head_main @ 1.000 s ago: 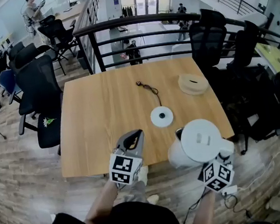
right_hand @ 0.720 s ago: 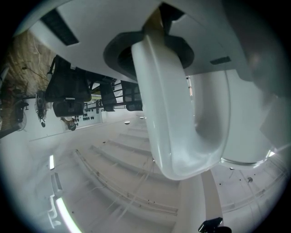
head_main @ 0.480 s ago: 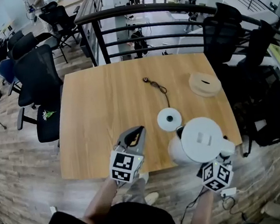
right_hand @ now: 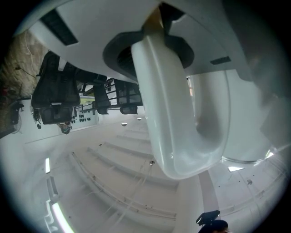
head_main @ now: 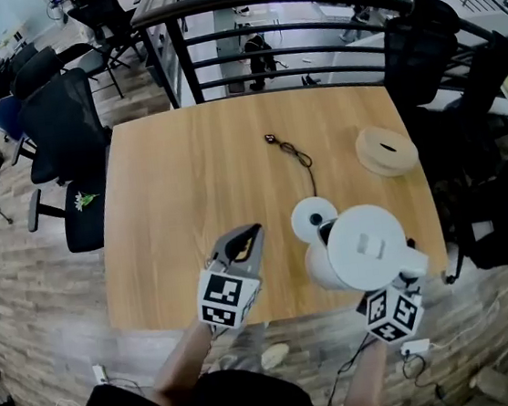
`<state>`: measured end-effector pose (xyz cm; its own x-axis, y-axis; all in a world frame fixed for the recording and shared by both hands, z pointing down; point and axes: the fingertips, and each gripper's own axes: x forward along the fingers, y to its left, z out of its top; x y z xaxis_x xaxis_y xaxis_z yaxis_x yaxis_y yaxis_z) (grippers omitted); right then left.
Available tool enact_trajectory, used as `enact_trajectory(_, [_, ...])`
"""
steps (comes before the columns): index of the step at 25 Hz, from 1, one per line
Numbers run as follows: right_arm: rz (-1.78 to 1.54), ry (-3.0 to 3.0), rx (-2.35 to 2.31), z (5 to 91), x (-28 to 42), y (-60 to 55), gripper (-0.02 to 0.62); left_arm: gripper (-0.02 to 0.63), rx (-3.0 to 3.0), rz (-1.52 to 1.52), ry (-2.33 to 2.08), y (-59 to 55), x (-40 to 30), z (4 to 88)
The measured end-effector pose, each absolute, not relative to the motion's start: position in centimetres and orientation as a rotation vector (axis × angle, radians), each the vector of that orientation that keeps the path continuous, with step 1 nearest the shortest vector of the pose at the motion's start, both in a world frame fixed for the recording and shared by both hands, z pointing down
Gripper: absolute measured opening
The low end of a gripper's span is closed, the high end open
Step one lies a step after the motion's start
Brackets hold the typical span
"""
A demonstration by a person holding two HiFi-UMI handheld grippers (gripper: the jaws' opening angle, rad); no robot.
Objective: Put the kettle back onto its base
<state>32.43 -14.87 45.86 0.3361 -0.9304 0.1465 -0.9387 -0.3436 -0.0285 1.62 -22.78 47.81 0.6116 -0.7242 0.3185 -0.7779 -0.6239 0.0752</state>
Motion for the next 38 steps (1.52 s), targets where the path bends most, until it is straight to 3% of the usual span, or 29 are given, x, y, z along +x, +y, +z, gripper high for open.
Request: enact_trajectory(38, [0.201, -1.863, 2.428, 55.4, 31.1, -30.0, 0.054, 0.003, 2.497, 0.498, -1.236, -33.6, 1.2, 58.3])
